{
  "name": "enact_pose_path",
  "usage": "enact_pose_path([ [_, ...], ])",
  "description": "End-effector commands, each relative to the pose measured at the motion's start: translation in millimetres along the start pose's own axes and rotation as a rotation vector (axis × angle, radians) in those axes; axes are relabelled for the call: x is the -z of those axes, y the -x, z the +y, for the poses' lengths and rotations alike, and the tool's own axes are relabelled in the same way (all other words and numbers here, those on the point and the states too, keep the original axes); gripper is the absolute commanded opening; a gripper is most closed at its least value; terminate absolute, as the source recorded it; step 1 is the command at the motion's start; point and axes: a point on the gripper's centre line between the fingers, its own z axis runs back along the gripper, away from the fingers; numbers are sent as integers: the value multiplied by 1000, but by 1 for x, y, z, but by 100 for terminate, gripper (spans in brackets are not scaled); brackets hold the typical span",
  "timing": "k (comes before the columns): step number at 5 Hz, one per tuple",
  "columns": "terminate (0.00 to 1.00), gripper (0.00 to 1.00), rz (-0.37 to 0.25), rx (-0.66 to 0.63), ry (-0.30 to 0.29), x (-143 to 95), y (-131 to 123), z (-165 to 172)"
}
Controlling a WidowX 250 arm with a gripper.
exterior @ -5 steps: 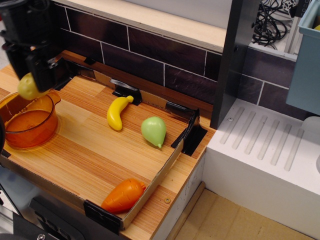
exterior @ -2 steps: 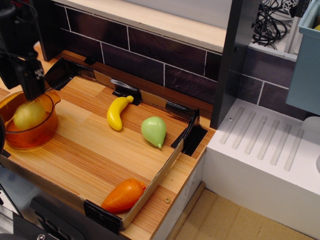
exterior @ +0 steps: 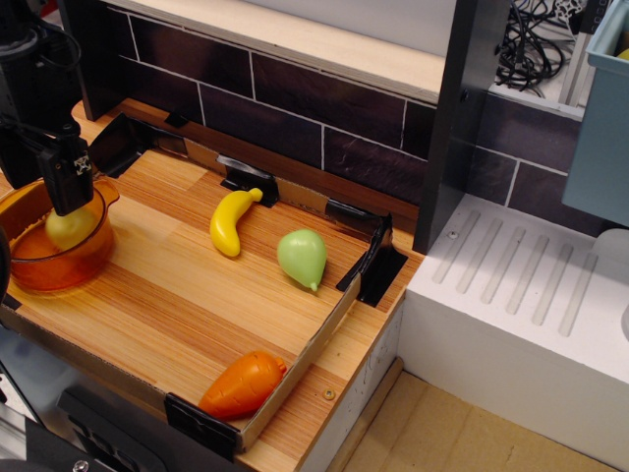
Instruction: Put potato in pot
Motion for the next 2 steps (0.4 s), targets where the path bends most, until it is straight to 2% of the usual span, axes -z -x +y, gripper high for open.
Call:
enact_pose_path([
  [1,0,100,-44,-3,-11,-44,-9,-11],
  [2,0,100,-31,-44,9,-67,-25,-18],
])
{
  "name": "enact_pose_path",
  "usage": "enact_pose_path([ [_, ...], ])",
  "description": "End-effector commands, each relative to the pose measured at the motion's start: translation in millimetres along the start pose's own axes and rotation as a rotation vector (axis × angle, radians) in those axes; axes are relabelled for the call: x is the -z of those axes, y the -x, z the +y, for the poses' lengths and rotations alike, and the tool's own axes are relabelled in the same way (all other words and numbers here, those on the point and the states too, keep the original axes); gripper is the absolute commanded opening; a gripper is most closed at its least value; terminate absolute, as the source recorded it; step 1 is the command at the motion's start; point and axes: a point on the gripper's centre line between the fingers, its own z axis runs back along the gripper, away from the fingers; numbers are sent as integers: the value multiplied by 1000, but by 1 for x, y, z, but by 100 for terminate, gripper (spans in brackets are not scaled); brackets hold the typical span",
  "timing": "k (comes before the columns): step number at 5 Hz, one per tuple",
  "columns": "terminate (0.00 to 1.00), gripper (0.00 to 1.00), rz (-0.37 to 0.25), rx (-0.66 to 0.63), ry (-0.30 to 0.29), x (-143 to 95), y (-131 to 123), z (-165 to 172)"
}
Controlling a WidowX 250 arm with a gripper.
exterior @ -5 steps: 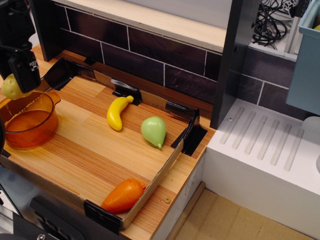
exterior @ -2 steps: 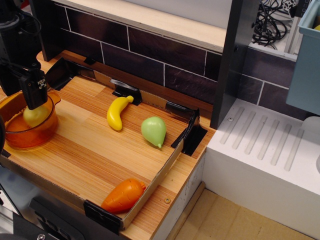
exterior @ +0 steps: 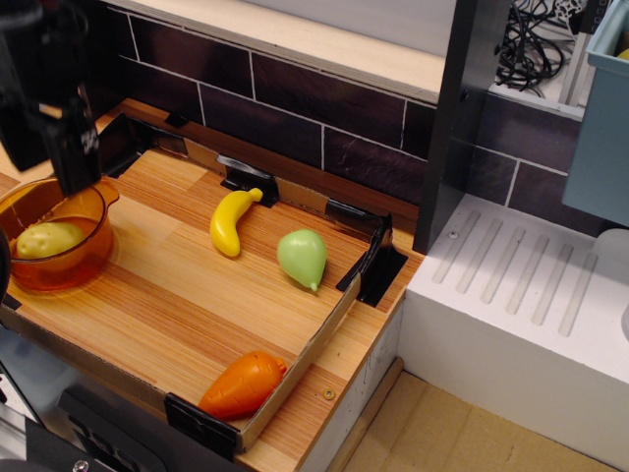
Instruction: Put potato in pot
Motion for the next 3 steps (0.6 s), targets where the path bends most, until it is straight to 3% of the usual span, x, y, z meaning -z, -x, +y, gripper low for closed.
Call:
enact_pose_path([
  [1,0,100,-32,-102,-29,-44,-40,1],
  [2,0,100,-32,-102,-29,-44,-40,1],
  [3,100,100,-32,-102,-29,-44,-40,1],
])
